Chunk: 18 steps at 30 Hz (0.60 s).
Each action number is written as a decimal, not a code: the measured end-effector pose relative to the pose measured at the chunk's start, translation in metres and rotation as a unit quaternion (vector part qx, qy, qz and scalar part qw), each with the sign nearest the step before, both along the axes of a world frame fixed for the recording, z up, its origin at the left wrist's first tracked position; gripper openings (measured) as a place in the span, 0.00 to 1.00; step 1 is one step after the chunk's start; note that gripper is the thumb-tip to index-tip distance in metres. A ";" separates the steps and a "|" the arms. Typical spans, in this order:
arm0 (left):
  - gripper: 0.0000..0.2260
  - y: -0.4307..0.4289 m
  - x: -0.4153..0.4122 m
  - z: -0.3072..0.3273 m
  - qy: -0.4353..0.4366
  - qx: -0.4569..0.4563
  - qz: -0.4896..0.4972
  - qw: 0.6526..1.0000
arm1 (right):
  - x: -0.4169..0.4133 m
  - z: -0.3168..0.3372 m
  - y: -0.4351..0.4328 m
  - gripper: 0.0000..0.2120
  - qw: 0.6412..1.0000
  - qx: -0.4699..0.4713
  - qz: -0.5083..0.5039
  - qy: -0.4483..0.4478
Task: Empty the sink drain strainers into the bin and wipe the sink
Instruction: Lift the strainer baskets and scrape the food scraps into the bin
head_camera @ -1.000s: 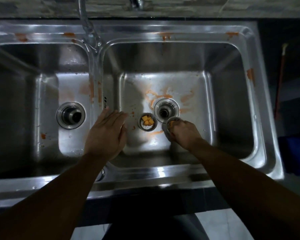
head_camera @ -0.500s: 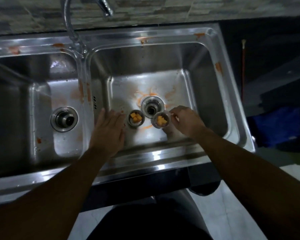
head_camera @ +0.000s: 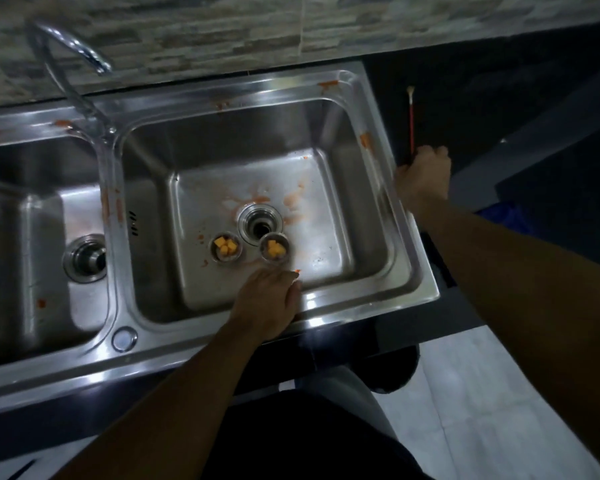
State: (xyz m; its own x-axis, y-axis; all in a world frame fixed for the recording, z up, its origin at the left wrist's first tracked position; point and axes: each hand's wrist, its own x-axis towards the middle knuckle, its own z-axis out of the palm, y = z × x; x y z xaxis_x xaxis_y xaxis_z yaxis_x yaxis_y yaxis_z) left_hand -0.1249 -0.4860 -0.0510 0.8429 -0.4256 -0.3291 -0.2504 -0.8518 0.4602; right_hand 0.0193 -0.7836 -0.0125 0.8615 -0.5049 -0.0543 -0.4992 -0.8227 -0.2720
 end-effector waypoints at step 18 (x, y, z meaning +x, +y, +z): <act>0.14 -0.012 -0.020 -0.012 0.002 -0.010 0.089 0.996 | -0.012 0.015 0.002 0.20 0.948 0.259 0.148 -0.112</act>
